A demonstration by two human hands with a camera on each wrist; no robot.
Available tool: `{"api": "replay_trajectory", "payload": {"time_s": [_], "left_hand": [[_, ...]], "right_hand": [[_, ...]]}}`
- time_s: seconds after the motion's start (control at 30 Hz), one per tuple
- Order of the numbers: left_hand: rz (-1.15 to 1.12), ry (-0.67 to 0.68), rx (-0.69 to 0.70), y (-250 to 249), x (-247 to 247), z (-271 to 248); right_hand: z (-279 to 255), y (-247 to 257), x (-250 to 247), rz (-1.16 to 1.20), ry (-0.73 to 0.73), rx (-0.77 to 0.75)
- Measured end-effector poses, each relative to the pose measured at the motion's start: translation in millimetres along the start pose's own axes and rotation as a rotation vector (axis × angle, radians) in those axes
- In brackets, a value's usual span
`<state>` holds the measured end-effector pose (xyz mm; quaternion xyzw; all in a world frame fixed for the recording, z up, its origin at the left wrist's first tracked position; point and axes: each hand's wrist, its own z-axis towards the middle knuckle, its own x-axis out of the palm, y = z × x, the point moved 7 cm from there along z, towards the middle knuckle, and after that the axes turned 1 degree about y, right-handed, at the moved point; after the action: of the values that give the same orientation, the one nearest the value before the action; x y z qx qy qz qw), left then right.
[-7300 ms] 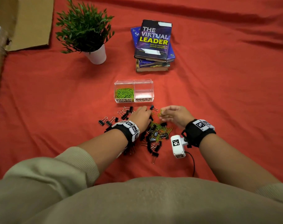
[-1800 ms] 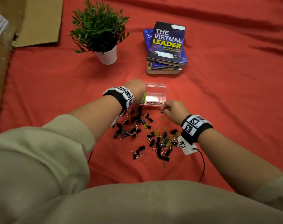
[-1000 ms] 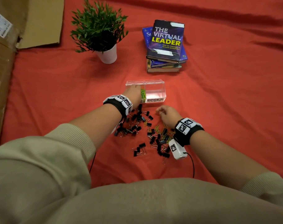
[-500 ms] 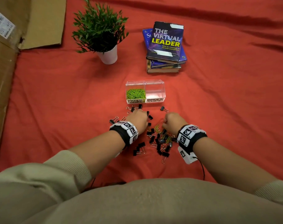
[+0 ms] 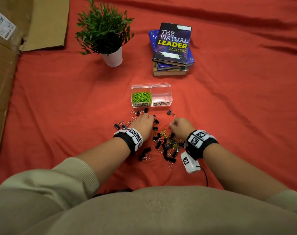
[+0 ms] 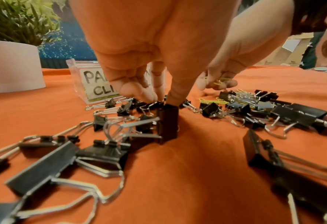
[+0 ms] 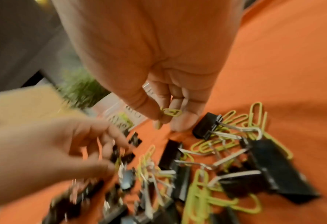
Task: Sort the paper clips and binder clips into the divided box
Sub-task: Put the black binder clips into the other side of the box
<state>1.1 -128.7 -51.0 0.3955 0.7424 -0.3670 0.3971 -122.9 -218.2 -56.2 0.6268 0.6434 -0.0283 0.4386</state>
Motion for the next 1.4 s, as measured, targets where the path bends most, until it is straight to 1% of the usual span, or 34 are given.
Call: {"api": "replay_trajectory", "payload": {"time_s": [0.07,0.13,0.2,0.23,0.3,0.43,0.53,0.6,0.67,0.77,0.87,0.93,1.03,1.1,1.17,1.23,1.3,1.4], "left_hand": [[0.008,0.008,-0.007,2.5,1.4,0.9],[-0.005,0.007,-0.009,3.7,0.4,1.2],[-0.051,0.017,-0.005,4.0,-1.0,1.8],[-0.096,0.022,-0.012,5.2,-2.0,2.1],[-0.222,0.013,-0.038,8.8,-4.7,2.5],[-0.504,-0.042,-0.086,13.2,-13.2,-0.1],[-0.726,-0.104,-0.190,20.8,-17.2,-3.7],[-0.796,-0.087,-0.214,21.6,-13.2,-4.4],[-0.806,-0.061,-0.211,18.4,-8.0,-5.1],[-0.794,-0.009,-0.221,11.5,1.0,-8.0],[-0.799,0.061,-0.251,6.9,15.4,-10.9],[-0.808,0.100,-0.242,3.5,20.2,-12.9],[-0.736,0.103,-0.211,-3.7,17.5,-14.7],[-0.644,0.077,-0.205,-4.7,18.6,-14.8],[-0.554,0.098,-0.172,-7.1,24.0,-16.1],[-0.514,0.121,-0.139,-9.0,27.7,-17.6],[-0.564,0.098,-0.152,-6.6,26.4,-19.2],[-0.699,0.040,-0.221,2.0,21.1,-20.6]], "right_hand": [[0.0,-8.0,-4.1,0.273,0.027,0.087],[0.8,-7.7,-5.3,0.504,0.073,0.130],[1.5,-2.6,-2.8,0.639,0.115,0.138],[2.2,-0.8,-0.5,0.631,0.123,0.129],[4.6,3.6,4.4,0.440,0.114,0.079],[5.9,21.0,7.4,-0.055,0.008,-0.094],[0.3,32.5,12.6,-0.255,-0.001,-0.228],[-2.5,33.5,19.7,-0.354,0.026,-0.288],[-4.1,30.9,24.7,-0.391,0.043,-0.294],[-4.4,28.9,26.8,-0.381,0.033,-0.279],[-2.2,23.8,28.0,-0.292,0.059,-0.196],[0.0,19.7,28.6,-0.255,0.082,-0.154],[0.4,17.7,28.1,-0.244,0.095,-0.165],[0.7,14.5,25.4,-0.181,0.098,-0.151],[0.8,7.5,19.8,-0.016,0.114,-0.097],[0.6,-0.9,12.1,0.162,0.140,-0.048],[-1.3,-8.0,5.1,0.360,0.184,-0.016],[-8.0,-8.2,-0.3,0.751,0.287,0.018]]}}
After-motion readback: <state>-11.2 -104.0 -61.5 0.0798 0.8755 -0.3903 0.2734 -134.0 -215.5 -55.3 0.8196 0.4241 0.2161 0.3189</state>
